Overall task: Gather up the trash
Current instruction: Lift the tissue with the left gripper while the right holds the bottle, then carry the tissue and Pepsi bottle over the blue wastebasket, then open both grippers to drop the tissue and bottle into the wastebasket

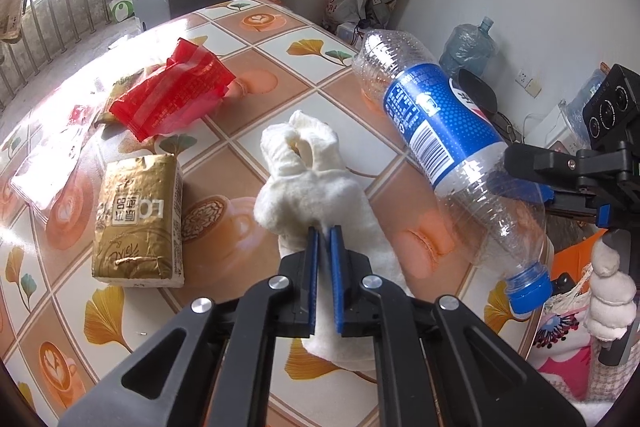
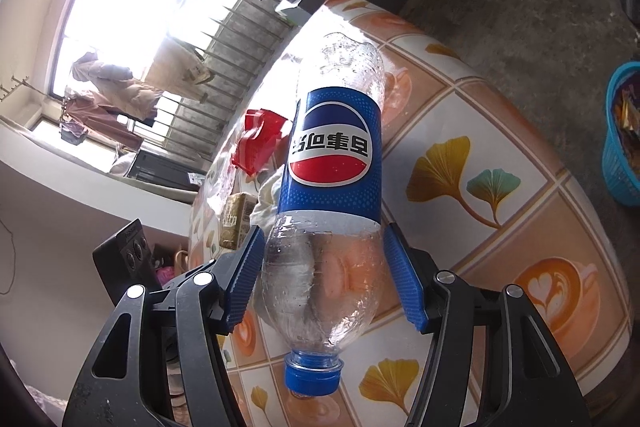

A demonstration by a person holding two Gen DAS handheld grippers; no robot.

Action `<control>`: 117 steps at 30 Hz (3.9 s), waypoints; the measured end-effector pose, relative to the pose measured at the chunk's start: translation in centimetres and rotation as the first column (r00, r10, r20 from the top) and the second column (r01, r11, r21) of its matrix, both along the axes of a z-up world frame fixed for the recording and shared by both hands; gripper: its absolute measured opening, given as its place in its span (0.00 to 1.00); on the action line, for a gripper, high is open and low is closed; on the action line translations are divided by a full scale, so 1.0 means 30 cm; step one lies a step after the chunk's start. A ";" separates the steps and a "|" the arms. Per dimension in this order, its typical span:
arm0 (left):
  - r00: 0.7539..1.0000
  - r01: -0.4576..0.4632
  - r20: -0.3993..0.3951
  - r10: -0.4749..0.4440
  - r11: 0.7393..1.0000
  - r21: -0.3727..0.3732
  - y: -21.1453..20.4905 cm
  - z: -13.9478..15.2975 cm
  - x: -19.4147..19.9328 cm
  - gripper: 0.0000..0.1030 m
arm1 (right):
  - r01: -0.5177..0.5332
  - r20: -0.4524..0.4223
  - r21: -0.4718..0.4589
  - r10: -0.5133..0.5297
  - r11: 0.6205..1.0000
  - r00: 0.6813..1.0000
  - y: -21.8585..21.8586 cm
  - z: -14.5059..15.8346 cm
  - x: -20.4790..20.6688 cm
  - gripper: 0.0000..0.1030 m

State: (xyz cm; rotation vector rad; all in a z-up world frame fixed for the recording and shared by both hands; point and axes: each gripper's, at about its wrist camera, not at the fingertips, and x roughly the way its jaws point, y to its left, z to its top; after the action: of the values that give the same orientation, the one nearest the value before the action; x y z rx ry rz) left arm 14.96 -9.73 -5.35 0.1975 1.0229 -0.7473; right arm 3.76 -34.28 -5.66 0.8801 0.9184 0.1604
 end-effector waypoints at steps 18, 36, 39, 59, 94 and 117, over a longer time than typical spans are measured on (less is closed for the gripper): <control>0.999 0.015 0.047 -0.012 0.998 -0.062 -0.020 0.125 -0.010 0.05 | 0.038 0.050 0.014 -0.038 0.999 0.998 -0.037 0.026 -0.039 0.56; 0.980 0.155 0.143 -0.141 0.983 -0.093 -0.235 0.263 -0.048 0.05 | 0.171 0.117 0.061 -0.177 0.983 0.977 -0.200 0.056 -0.161 0.55; 0.973 0.193 0.149 -0.177 0.977 -0.096 -0.300 0.277 -0.061 0.05 | 0.210 0.125 0.077 -0.218 0.975 0.968 -0.244 0.054 -0.197 0.55; 0.865 0.495 -0.026 -0.501 0.861 -0.117 -1.055 0.180 -0.157 0.06 | 0.657 -0.048 0.060 -0.655 0.752 0.754 -0.671 -0.136 -0.590 0.51; 0.891 0.453 0.029 -0.452 0.885 -0.107 -1.264 0.100 -0.095 0.67 | 0.834 0.003 -0.218 -0.854 0.507 0.520 -0.861 -0.235 -0.602 0.67; 0.972 0.012 0.226 0.069 0.941 -0.338 -0.220 0.443 0.041 0.92 | 0.541 0.383 -0.687 -0.391 0.485 0.837 -0.240 0.262 -0.297 0.92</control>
State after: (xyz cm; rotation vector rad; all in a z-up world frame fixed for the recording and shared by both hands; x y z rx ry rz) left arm 16.20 -16.33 7.95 -0.0270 0.6582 -0.8391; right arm -5.13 -41.48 2.19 0.2436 0.4469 -0.6188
